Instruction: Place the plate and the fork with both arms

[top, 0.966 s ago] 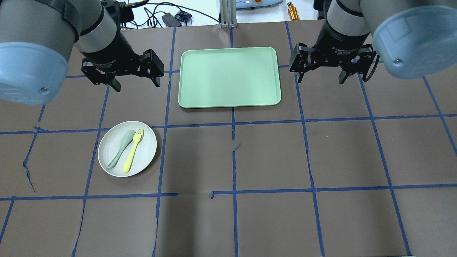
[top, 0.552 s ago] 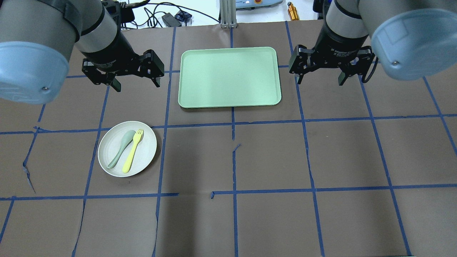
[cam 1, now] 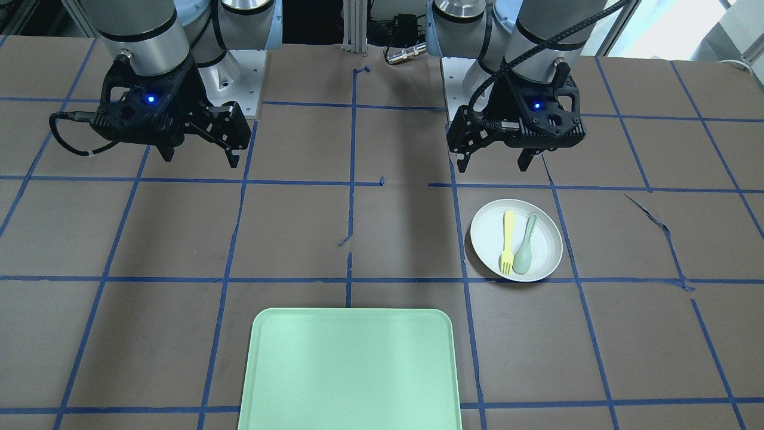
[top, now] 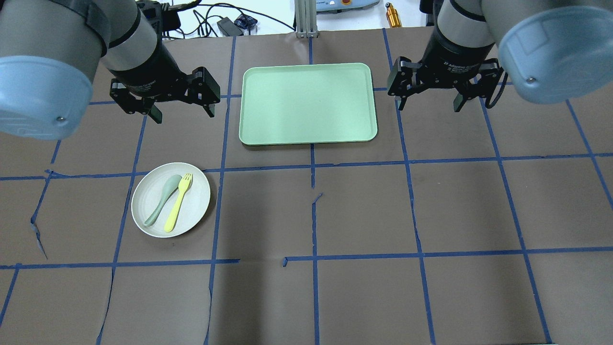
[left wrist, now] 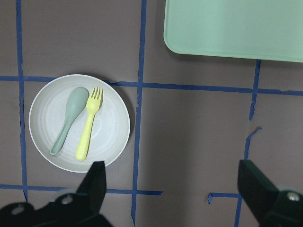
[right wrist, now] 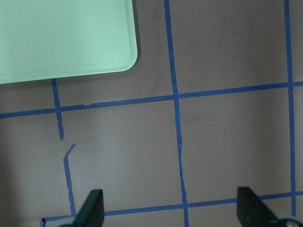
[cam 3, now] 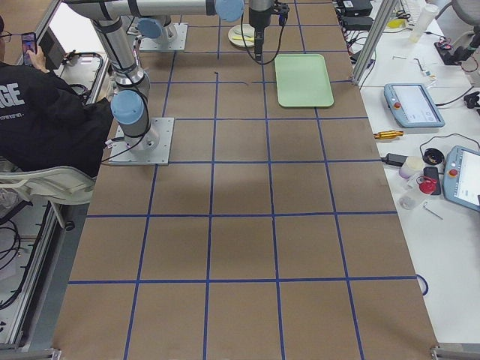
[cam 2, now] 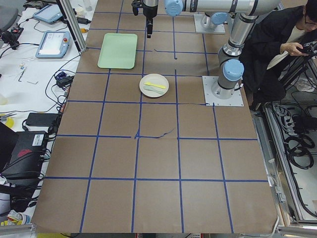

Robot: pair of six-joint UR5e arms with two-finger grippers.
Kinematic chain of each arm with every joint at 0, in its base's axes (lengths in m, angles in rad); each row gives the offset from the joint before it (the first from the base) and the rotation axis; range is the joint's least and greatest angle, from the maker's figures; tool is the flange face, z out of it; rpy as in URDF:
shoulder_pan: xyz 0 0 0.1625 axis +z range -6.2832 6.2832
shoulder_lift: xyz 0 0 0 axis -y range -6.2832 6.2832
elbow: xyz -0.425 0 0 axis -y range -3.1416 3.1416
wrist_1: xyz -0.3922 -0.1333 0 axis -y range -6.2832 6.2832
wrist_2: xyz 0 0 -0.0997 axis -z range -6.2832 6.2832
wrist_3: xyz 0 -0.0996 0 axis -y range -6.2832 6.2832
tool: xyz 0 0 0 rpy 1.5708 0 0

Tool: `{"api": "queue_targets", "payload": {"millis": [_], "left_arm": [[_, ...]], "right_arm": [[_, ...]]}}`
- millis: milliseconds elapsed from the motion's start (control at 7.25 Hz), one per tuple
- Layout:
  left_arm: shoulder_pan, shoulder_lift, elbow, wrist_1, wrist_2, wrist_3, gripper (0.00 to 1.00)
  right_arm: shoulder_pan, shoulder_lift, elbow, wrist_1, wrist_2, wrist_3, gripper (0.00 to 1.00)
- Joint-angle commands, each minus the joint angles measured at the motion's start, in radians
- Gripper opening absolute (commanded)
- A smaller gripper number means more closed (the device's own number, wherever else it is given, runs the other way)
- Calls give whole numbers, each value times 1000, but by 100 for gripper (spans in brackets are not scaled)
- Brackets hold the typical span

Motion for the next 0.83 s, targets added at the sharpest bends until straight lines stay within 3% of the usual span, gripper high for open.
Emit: {"api": "queue_targets", "payload": {"millis": [0,552,690], "left_arm": [[0,0,1,0,0,1,100],[36,-17,-19,-2,9,70,100],[132,-20,-112,32,12,196,100]], "right_arm": [[0,0,0,1,-1,-1,100],[0,0,0,1,2,-1,100],[0,0,0,1,1,0,100]]}}
